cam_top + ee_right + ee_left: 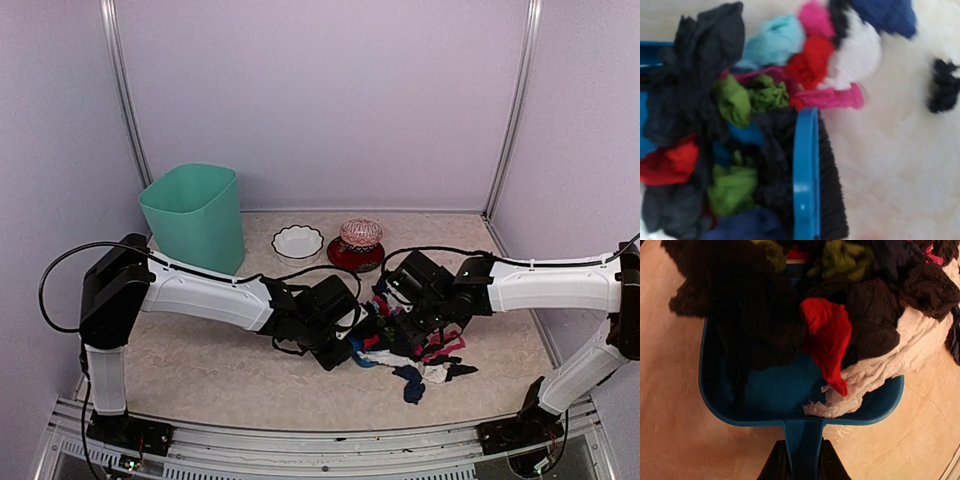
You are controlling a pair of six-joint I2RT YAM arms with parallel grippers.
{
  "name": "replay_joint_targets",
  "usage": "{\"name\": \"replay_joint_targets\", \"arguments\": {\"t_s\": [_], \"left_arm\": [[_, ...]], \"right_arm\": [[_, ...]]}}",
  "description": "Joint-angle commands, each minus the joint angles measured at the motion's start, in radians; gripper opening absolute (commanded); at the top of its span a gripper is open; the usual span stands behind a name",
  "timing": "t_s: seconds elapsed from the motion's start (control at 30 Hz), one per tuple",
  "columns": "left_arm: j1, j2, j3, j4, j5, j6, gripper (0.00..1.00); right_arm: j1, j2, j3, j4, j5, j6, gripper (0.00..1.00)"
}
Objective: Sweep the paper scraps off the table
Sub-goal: Sweep the paper scraps into the dustpan.
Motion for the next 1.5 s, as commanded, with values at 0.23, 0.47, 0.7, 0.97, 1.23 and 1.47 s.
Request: {"name": "replay_joint_targets", "arguments": {"t_s": [0.23,0.47,0.7,0.97,1.23,1.47], "left_arm": [[0.024,-0.011,-0.073,0.032,-0.029,-0.033,0.0],[0.023,-0.066,-0.166,0.141,-0.026,-0.038,0.0],[0.023,-0.096,-0.226,0.254,-0.027,-0.03,0.0],[0.023,-0.154,-0.279,0.346,-0.034,-0.028,0.0],[0.022,-0.211,-0.32,0.385,-0.064,-0.045,0.0],[0.022,-0.289,-0.362,0.405,-0.097,-0.056,0.0]], "right_arm": [[0.06,0.014,0.08,-0.061,-0.01,0.007,0.0],[0.061,-0.038,0.094,-0.101,0.069,0.059,0.0],[0.041,-0.15,0.078,-0.111,0.128,0.131,0.0],[-0.052,-0.298,0.01,-0.081,0.119,0.2,0.0],[-0.1,-0.382,-0.051,-0.037,0.099,0.21,0.0],[-0.123,-0.416,-0.077,-0.009,0.09,0.217,0.0]]}}
